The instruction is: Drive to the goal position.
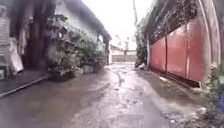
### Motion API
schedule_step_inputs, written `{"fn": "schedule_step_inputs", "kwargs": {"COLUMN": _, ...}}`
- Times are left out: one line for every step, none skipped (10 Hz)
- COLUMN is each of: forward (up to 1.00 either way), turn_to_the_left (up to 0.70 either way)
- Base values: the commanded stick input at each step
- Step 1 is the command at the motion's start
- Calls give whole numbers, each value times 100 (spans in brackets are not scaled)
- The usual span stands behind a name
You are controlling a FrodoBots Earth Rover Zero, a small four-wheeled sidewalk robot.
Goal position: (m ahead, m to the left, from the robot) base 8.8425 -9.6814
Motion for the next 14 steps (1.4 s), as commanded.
{"fn": "schedule_step_inputs", "kwargs": {"forward": 100, "turn_to_the_left": 0}}
{"fn": "schedule_step_inputs", "kwargs": {"forward": 100, "turn_to_the_left": 0}}
{"fn": "schedule_step_inputs", "kwargs": {"forward": 100, "turn_to_the_left": 0}}
{"fn": "schedule_step_inputs", "kwargs": {"forward": 100, "turn_to_the_left": 0}}
{"fn": "schedule_step_inputs", "kwargs": {"forward": 100, "turn_to_the_left": 0}}
{"fn": "schedule_step_inputs", "kwargs": {"forward": 100, "turn_to_the_left": 0}}
{"fn": "schedule_step_inputs", "kwargs": {"forward": 100, "turn_to_the_left": 0}}
{"fn": "schedule_step_inputs", "kwargs": {"forward": 100, "turn_to_the_left": 0}}
{"fn": "schedule_step_inputs", "kwargs": {"forward": 100, "turn_to_the_left": 0}}
{"fn": "schedule_step_inputs", "kwargs": {"forward": 100, "turn_to_the_left": 0}}
{"fn": "schedule_step_inputs", "kwargs": {"forward": 100, "turn_to_the_left": -18}}
{"fn": "schedule_step_inputs", "kwargs": {"forward": 100, "turn_to_the_left": -27}}
{"fn": "schedule_step_inputs", "kwargs": {"forward": 100, "turn_to_the_left": -27}}
{"fn": "schedule_step_inputs", "kwargs": {"forward": 100, "turn_to_the_left": -27}}
